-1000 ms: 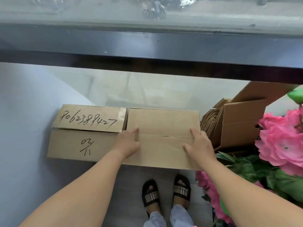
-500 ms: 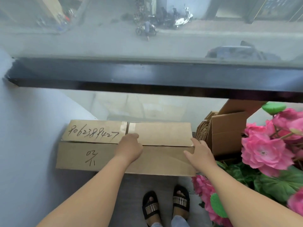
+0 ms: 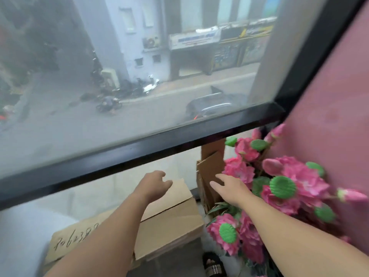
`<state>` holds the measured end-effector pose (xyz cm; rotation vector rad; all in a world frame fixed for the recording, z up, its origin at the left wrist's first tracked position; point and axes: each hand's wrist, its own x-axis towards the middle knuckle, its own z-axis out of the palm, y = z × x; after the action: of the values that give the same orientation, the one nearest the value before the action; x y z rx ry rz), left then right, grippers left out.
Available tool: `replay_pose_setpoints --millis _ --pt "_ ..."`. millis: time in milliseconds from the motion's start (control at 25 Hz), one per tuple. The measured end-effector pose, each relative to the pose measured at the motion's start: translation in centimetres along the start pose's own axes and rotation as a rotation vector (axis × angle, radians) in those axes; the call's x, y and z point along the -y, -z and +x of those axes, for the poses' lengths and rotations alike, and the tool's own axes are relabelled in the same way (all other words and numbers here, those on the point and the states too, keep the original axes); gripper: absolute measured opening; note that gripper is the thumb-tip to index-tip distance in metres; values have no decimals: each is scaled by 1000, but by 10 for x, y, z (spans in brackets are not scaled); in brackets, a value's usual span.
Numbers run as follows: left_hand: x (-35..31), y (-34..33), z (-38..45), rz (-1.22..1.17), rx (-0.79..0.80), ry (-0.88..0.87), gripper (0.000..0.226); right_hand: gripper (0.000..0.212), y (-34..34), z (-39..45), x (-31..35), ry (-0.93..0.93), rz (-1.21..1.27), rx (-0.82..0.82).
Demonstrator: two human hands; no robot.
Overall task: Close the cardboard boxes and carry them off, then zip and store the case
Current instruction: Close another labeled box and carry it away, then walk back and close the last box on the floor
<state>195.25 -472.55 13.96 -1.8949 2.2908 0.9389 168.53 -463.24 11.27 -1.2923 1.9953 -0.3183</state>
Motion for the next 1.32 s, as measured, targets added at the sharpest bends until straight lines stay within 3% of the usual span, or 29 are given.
replay_pose_setpoints --millis 320,520,640,920,1120,1200,1320 --pt "-158 -21 -43 210 266 -543 52 58 47 -172 -72 -329 208 -332" --pt "-289 -90 -112 369 371 -849 40 54 68 -302 -152 -539 323 -553" --pt "-362 -147 -172 417 436 -1015 37 64 71 -389 -212 -653 388 -693" --pt "-488 -305 -360 540 586 -1210 56 56 32 -601 -351 -954 516 -876" --pt "-546 -398 -501 614 746 -1411 60 51 -2 -723 -410 -1112 639 -996" --pt "-562 -434 -557 668 809 -1529 58 56 -17 -767 -431 -1209 700 -1079" --pt "-583 -490 -634 747 943 -1709 42 47 -39 -825 -462 -1339 788 -1145"
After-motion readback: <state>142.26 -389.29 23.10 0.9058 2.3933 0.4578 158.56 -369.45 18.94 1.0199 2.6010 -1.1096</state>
